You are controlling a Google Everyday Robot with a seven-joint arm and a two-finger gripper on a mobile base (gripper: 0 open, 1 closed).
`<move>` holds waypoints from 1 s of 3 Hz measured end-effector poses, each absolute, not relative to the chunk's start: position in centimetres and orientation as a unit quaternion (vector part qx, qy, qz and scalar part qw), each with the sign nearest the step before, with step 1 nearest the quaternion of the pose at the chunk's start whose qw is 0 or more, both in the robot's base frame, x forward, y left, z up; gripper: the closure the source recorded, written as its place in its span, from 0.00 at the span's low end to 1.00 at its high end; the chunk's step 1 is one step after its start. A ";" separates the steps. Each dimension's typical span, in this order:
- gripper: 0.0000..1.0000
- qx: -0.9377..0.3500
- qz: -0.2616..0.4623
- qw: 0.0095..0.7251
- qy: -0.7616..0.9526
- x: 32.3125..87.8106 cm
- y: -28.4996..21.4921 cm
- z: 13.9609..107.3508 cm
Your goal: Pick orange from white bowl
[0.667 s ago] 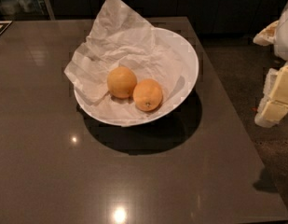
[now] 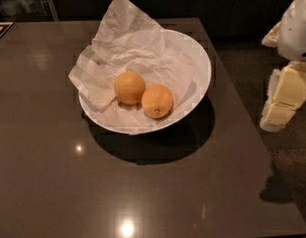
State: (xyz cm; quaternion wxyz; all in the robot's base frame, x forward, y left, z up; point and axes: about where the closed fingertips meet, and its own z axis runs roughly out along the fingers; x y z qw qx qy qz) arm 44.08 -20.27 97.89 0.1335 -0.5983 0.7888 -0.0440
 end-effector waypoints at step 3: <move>0.00 -0.619 -0.040 0.118 0.776 46.2 -15.4 98.1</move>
Offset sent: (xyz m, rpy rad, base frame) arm 0.0097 0.0677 -0.0098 -0.0523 0.1517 0.1200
